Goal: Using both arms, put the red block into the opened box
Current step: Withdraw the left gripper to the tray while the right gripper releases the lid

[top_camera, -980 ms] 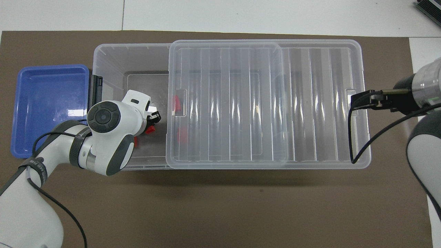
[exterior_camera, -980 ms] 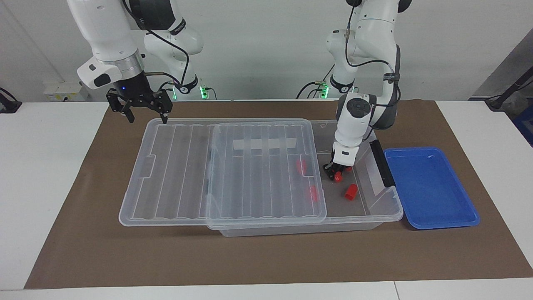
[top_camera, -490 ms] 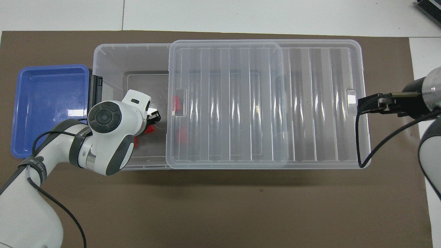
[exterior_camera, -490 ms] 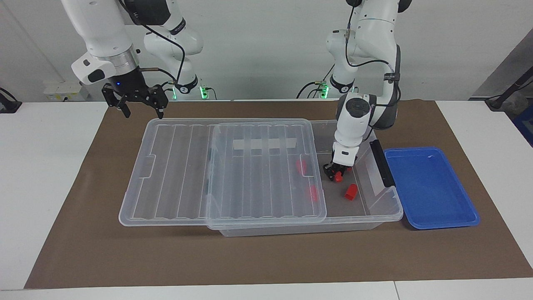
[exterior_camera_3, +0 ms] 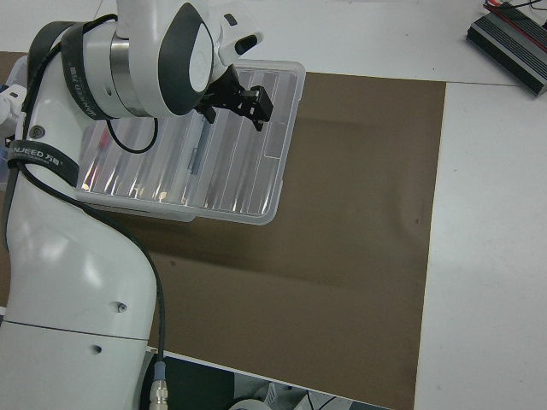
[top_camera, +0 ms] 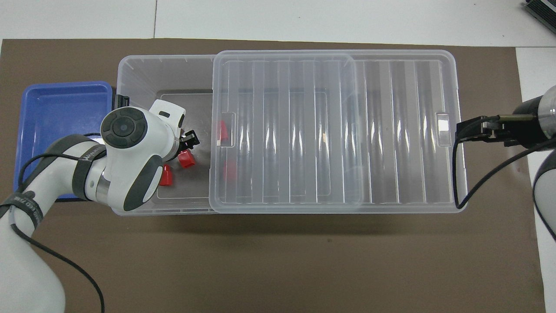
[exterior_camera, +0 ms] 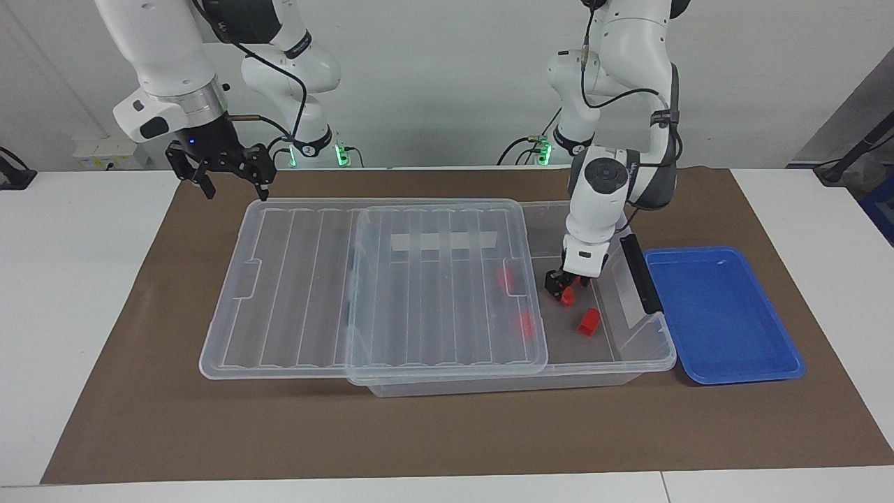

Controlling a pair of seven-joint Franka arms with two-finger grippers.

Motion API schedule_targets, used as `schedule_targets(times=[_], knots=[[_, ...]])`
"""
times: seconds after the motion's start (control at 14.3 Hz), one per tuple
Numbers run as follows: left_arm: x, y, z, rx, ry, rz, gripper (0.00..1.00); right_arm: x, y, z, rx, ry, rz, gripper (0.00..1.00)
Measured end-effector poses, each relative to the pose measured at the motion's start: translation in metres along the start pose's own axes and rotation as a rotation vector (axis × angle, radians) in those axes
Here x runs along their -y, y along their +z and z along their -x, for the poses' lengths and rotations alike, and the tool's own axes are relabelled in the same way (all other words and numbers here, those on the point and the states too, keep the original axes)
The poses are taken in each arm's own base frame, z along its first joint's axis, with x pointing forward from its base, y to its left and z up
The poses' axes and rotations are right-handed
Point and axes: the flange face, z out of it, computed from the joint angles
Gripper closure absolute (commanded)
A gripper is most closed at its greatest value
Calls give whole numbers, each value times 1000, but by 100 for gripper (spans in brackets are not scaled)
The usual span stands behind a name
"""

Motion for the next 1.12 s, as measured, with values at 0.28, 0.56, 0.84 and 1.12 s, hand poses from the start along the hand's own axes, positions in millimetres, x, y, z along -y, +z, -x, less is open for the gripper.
schedule_targets(times=[0.28,0.56,0.84,1.12], knots=[[5,-72,-14,19,-20,-39,30,-8,13,-8,-41,15,-5,100],[67,-143,-52,124,135,-67,30,-28,43,-17,-86,52,-9,100],[190,-209,-97,125,285,-36,23,-75,91,-23,-109,127,-4,100],[252,-231,-105,102,383,-21,0,-101,133,-30,-109,137,0,100]])
